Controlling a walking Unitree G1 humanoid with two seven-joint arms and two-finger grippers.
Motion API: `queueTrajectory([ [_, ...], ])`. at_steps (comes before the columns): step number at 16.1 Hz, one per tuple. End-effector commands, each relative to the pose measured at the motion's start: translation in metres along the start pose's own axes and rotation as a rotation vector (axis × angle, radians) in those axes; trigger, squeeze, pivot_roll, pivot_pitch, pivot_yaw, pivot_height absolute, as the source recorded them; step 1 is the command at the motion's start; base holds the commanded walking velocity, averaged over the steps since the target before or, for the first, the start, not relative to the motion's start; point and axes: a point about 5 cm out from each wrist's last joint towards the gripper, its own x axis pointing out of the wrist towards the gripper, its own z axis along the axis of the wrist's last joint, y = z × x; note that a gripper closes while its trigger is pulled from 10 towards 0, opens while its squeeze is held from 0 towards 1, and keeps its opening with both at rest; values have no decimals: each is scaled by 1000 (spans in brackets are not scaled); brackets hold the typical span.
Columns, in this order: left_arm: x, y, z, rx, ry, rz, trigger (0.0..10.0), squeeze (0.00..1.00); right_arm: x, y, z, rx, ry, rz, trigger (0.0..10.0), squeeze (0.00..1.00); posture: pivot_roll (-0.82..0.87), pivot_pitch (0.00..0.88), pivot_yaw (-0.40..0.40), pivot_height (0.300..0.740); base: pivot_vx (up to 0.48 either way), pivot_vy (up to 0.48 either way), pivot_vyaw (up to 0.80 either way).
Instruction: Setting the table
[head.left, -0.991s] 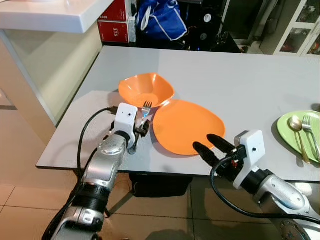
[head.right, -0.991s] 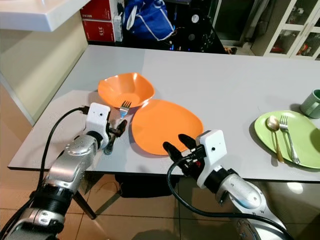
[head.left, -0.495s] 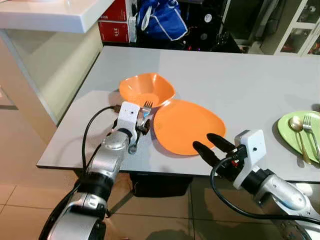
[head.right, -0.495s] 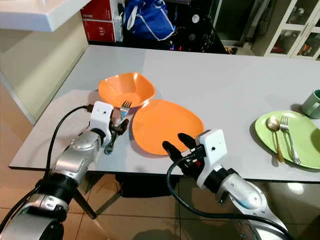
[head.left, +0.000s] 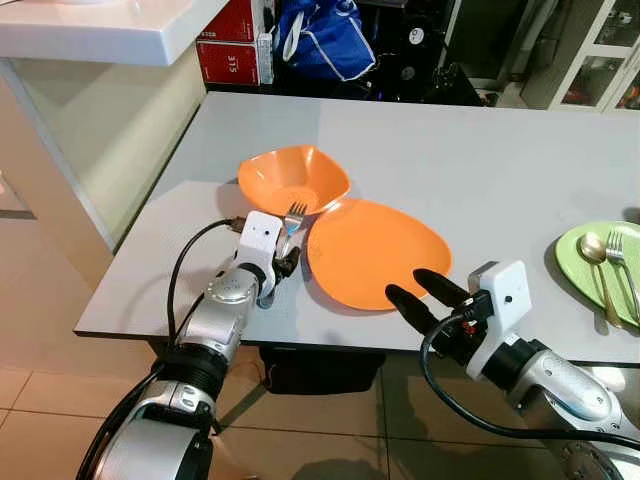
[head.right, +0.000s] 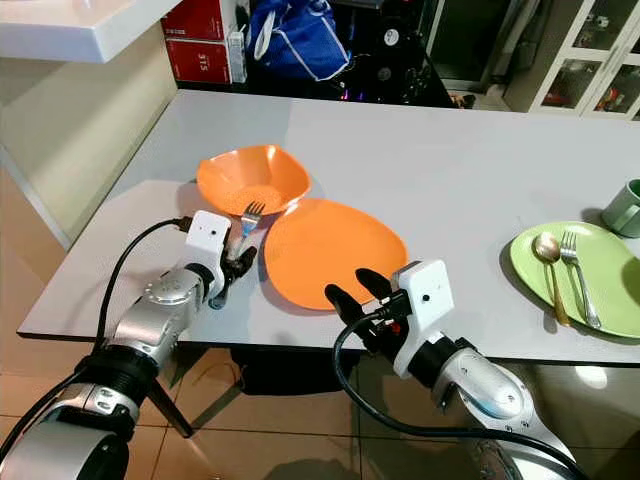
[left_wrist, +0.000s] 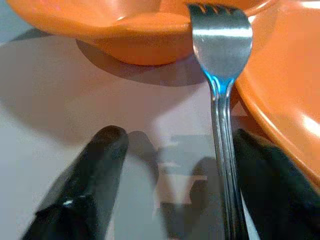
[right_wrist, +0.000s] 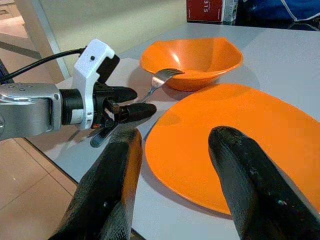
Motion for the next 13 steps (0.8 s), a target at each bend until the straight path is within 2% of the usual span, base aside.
queueTrajectory([
  [1,2,0,7,18,-17,-9,0,0,-3,-2,3,2,-7,-16,10000,0,-111,0,7,740,0,0,0],
  [13,3,0,5,9,-10,-21,0,0,-2,-3,4,-2,-8,-22,10000,0,-110,0,8,740,0,0,0],
])
